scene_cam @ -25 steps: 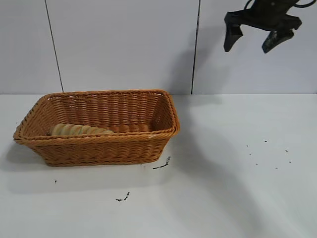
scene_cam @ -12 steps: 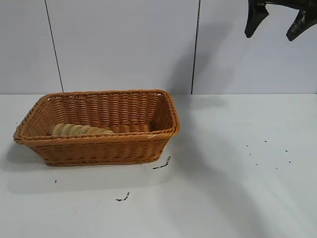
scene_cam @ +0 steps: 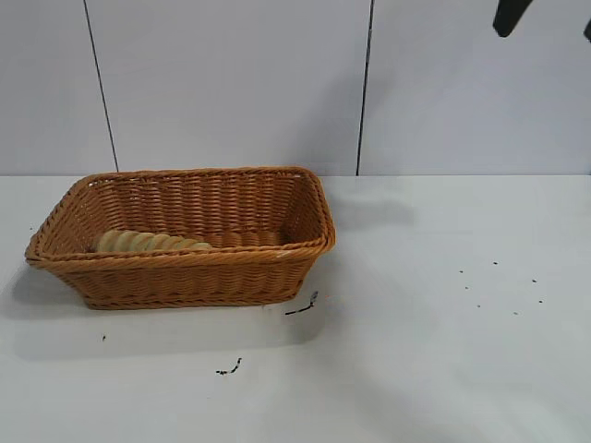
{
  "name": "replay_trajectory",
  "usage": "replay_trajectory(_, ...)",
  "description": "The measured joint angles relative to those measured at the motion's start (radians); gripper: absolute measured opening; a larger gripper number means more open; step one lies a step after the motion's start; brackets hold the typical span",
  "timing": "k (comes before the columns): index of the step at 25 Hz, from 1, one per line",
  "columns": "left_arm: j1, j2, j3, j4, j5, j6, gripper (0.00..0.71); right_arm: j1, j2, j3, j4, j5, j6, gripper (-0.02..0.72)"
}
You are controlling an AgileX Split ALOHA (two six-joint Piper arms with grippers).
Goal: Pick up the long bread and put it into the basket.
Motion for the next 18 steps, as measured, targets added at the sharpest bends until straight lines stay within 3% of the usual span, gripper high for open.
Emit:
replay_trajectory(6,0.0,0.0,0.0,0.0,0.0,0.0,0.692,0.0,-0.289,0.403,-0.006,-0.012,0.04,0.689)
replay_trajectory(11,0.0,0.0,0.0,0.0,0.0,0.0,0.692,0.0,-0.552,0.689,-0.039,-0.116,0.078,0.689)
replay_trajectory(18,0.0,0.0,0.0,0.0,0.0,0.0,0.692,0.0,-0.92,0.805,-0.047,-0.197,0.084,0.689)
